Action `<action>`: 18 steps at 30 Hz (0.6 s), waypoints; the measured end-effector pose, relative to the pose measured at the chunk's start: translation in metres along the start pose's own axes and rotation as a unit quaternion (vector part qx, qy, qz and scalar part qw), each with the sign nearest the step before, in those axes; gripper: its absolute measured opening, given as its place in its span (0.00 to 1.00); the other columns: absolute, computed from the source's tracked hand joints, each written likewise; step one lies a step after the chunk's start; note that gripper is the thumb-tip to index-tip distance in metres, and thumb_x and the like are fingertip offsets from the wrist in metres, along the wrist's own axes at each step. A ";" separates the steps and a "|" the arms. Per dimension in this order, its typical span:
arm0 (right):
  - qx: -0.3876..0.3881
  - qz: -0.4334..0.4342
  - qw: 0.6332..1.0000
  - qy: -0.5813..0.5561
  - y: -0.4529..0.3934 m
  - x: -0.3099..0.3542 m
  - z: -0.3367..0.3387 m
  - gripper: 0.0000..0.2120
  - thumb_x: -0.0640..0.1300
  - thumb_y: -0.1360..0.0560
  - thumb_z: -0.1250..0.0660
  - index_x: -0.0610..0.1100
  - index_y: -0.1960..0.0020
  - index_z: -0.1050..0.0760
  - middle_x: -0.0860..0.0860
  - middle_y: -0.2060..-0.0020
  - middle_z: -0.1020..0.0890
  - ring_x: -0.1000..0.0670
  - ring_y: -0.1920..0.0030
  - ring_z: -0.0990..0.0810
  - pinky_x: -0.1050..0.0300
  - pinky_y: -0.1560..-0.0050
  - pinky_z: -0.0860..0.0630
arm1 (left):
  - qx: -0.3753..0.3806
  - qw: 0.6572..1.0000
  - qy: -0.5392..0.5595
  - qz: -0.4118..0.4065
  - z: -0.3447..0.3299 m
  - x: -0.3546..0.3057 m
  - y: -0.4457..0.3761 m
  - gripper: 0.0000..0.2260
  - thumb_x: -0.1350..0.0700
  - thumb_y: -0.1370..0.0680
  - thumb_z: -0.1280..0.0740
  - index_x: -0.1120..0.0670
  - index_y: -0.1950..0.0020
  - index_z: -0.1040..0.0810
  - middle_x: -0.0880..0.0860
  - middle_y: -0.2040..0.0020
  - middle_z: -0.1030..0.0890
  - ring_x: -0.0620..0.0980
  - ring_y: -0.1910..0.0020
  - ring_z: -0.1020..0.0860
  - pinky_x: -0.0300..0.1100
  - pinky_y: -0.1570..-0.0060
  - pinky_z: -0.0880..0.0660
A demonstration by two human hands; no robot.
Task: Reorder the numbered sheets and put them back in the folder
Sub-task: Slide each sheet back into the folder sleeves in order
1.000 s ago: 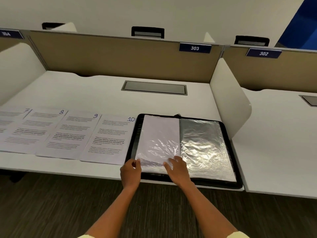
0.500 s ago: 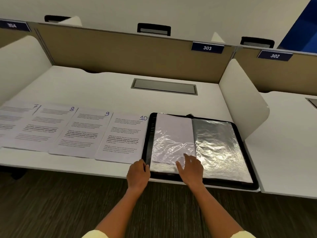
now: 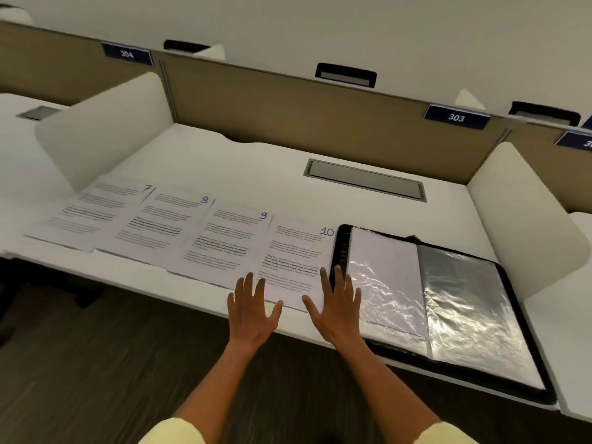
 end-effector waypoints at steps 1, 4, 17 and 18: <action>0.000 0.009 1.000 -0.002 -0.005 0.011 -0.002 0.45 0.78 0.33 0.74 0.58 0.21 0.68 0.51 0.21 0.68 0.44 0.20 0.66 0.38 0.23 0.65 | 0.002 1.000 -0.003 0.008 0.004 0.009 -0.001 0.35 0.34 0.24 0.42 0.52 0.23 0.38 0.57 0.20 0.43 0.59 0.21 0.46 0.61 0.27 0.46; 0.018 0.044 0.999 -0.001 -0.021 0.052 -0.014 0.45 0.79 0.35 0.75 0.59 0.22 0.71 0.51 0.22 0.71 0.45 0.21 0.69 0.37 0.23 0.66 | 0.005 0.999 -0.007 0.044 0.019 0.045 -0.006 0.37 0.32 0.24 0.47 0.51 0.21 0.43 0.55 0.19 0.49 0.57 0.20 0.51 0.59 0.26 0.52; 0.055 0.160 0.986 0.003 -0.114 0.224 -0.061 0.47 0.79 0.37 0.78 0.57 0.23 0.72 0.49 0.22 0.70 0.42 0.21 0.67 0.38 0.26 0.68 | 0.003 0.988 -0.037 0.152 0.086 0.198 -0.067 0.38 0.30 0.23 0.51 0.49 0.19 0.52 0.52 0.19 0.56 0.55 0.20 0.59 0.59 0.24 0.57; 0.059 0.164 0.985 0.005 -0.122 0.234 -0.066 0.47 0.79 0.37 0.78 0.57 0.24 0.74 0.49 0.22 0.70 0.42 0.21 0.67 0.38 0.26 0.68 | 0.005 0.987 -0.038 0.156 0.090 0.208 -0.074 0.39 0.29 0.24 0.52 0.49 0.19 0.52 0.52 0.19 0.56 0.55 0.20 0.59 0.59 0.24 0.57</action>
Point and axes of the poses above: each hand's wrist, its own y-axis away from the middle knuckle, its own z-axis out of the back of the hand, x = y × z, the point moved 6 cm from there along -y, towards the middle knuckle
